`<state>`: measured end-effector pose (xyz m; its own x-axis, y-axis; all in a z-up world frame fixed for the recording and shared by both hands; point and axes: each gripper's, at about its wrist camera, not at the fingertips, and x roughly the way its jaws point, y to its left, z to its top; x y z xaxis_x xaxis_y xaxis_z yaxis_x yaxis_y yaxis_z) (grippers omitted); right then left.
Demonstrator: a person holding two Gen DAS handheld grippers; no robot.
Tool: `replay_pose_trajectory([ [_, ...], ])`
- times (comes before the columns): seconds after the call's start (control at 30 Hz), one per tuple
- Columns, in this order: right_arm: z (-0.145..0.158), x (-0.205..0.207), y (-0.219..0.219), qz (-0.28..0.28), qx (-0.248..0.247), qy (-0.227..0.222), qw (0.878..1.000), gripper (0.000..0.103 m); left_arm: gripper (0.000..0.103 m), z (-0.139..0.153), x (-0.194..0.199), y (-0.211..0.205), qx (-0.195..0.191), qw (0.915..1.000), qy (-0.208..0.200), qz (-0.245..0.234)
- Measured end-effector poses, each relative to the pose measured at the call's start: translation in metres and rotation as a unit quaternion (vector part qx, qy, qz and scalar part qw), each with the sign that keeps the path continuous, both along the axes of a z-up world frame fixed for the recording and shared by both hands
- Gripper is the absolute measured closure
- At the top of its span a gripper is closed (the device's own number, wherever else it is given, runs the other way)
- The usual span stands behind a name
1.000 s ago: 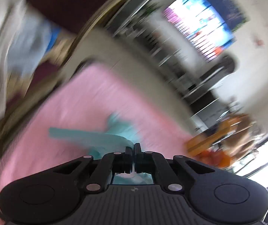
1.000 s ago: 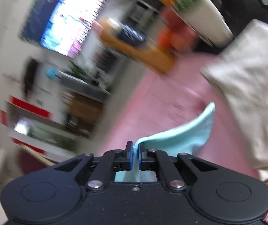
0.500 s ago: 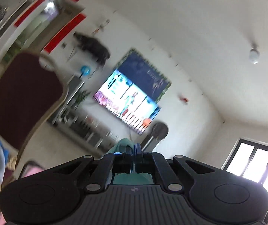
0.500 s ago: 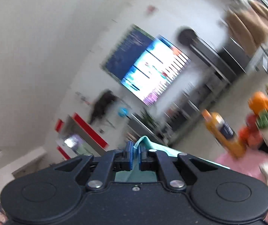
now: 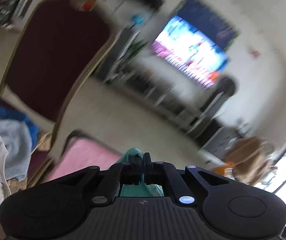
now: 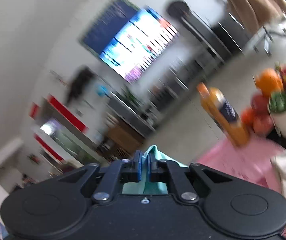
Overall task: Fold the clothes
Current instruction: 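Lift the T-shirt by its edges with both grippers and shake it, then lay the T-shirt back on the blanket, holding its edges with both grippers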
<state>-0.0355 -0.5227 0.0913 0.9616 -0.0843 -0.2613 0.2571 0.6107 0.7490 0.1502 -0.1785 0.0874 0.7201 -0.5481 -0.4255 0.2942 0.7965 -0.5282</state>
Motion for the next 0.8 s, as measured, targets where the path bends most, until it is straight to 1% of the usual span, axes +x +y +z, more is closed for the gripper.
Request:
replay_pose_trajectory([
  [0.07,-0.004,0.035,-0.008,-0.008,-0.002,0.019,1.000,0.098,0.103,0.006,0.030,-0.009,0.003,0.9999,0.002,0.014],
  [0.1,0.005,0.044,-0.011,-0.011,-0.008,0.009,1.000,0.098,0.103,0.011,0.032,-0.008,-0.004,0.9997,-0.014,0.017],
  [0.13,0.017,0.049,-0.013,-0.013,-0.016,-0.007,1.000,0.098,0.103,0.030,0.035,-0.006,-0.021,0.9988,-0.041,0.016],
  [0.2,0.047,0.044,-0.010,-0.017,-0.051,-0.054,0.997,0.098,0.102,0.059,0.025,-0.003,-0.039,0.9946,-0.095,0.011],
  [0.23,0.061,0.038,-0.006,-0.018,-0.074,-0.073,0.994,0.098,0.101,0.070,0.017,-0.002,-0.042,0.9921,-0.118,0.008],
  [0.3,0.075,0.021,0.000,-0.019,-0.110,-0.089,0.990,0.098,0.101,0.071,0.000,-0.002,-0.038,0.9900,-0.136,0.001],
  [0.33,0.069,0.016,0.002,-0.017,-0.116,-0.083,0.990,0.098,0.101,0.072,-0.008,-0.002,-0.036,0.9889,-0.144,-0.003],
  [0.4,0.041,0.011,0.003,-0.012,-0.114,-0.053,0.992,0.097,0.101,0.048,-0.018,-0.008,-0.017,0.9912,-0.131,-0.010],
  [0.5,-0.001,0.004,0.005,-0.004,-0.112,-0.009,0.994,0.097,0.101,-0.006,-0.031,-0.015,0.025,0.9954,-0.092,-0.013],
  [0.53,-0.022,0.003,0.004,-0.001,-0.102,0.011,0.995,0.097,0.101,-0.031,-0.028,-0.018,0.037,0.9967,-0.071,-0.013],
  [0.6,-0.078,0.005,0.000,0.002,-0.061,0.063,0.996,0.097,0.101,-0.089,-0.026,-0.021,0.051,0.9986,-0.008,-0.014],
  [0.63,-0.108,0.004,-0.003,0.002,-0.035,0.088,0.995,0.097,0.103,-0.111,-0.024,-0.019,0.056,0.9982,0.021,-0.008],
  [0.67,-0.136,0.004,-0.005,0.004,-0.011,0.110,0.994,0.097,0.103,-0.139,-0.020,-0.018,0.058,0.9967,0.056,0.001],
  [0.73,-0.190,0.000,-0.008,0.003,0.034,0.153,0.988,0.097,0.103,-0.189,-0.017,-0.011,0.054,0.9917,0.116,0.013],
  [0.8,-0.238,-0.011,-0.007,-0.006,0.070,0.186,0.980,0.097,0.103,-0.222,-0.010,-0.009,0.057,0.9845,0.163,0.027],
])
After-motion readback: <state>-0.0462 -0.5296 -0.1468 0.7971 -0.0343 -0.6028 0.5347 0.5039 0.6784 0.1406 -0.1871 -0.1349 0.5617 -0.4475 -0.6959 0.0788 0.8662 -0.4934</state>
